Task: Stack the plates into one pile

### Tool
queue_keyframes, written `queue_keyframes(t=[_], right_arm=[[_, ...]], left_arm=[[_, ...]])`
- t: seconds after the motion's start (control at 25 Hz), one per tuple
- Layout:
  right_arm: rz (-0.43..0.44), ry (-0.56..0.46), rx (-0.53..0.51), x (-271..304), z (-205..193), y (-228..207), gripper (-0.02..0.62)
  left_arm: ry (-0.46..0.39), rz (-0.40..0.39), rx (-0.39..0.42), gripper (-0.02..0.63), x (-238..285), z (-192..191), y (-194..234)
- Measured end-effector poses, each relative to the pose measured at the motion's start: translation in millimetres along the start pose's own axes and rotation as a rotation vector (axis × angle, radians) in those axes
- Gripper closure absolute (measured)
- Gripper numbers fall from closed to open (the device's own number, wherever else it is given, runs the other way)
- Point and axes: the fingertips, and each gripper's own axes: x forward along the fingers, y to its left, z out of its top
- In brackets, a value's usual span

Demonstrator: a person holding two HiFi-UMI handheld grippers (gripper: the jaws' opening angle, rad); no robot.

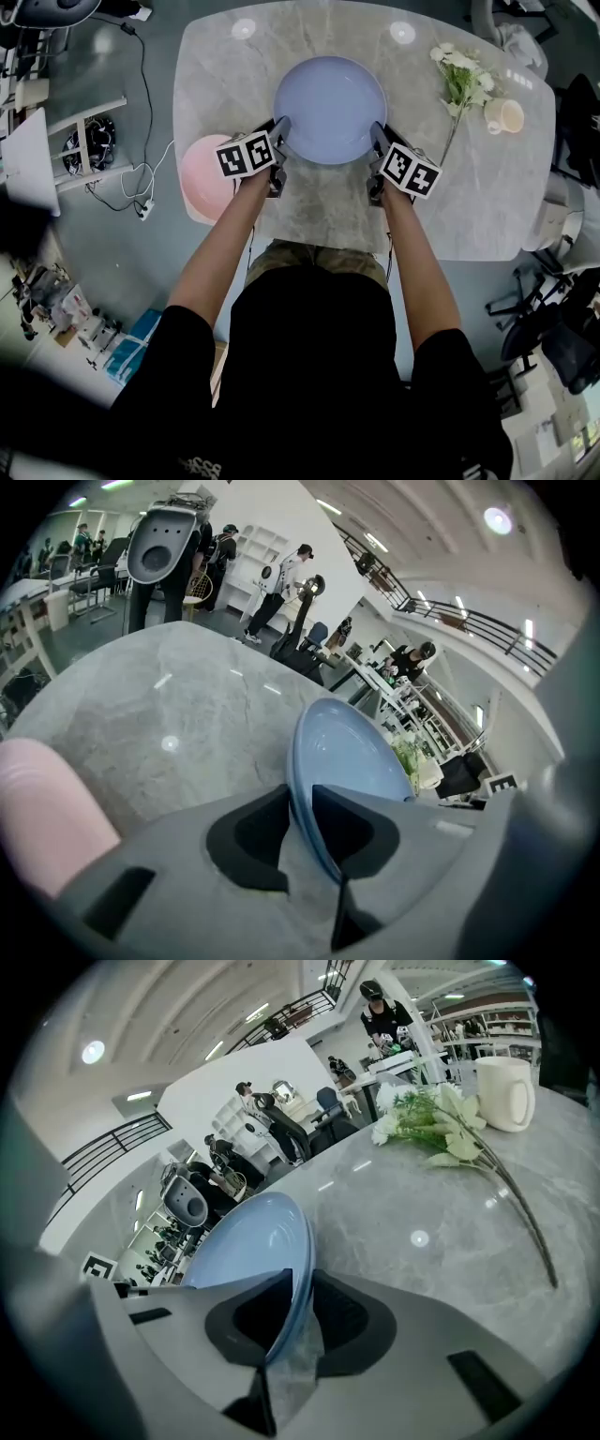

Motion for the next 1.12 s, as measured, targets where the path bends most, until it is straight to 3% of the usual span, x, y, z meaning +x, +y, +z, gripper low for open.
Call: queue_keyframes(t=[0.28, 0.52, 0.68, 0.84, 1.12], right_arm=[[0.009, -0.02, -0.043, -64.4, -11.7, 23.0, 0.525], [0.033, -0.101, 0.025, -136.9, -27.2, 49.2, 0.532], [0.011, -0.118, 0.061, -184.5, -67.4, 62.7, 0.538], [-0.008, -0.133, 0.04, -217.8, -106.7, 76.5, 0.538], [-0.054, -0.188, 0.044, -253.0, -207.9, 134.7, 0.54]], left_arm=[[-0.015, -0.034, 0.146, 0.509, -59.1, -15.1, -37.8], [-0.068, -0.041, -0.046, 0.518, -125.4, -53.6, -56.4], [-0.098, -0.066, -0.075, 0.518, -176.6, -86.7, -65.6], [-0.109, -0.088, -0.041, 0.525, -210.7, -112.4, -63.1], [-0.078, -0.129, 0.039, 0.526, -292.5, -168.2, -13.2]])
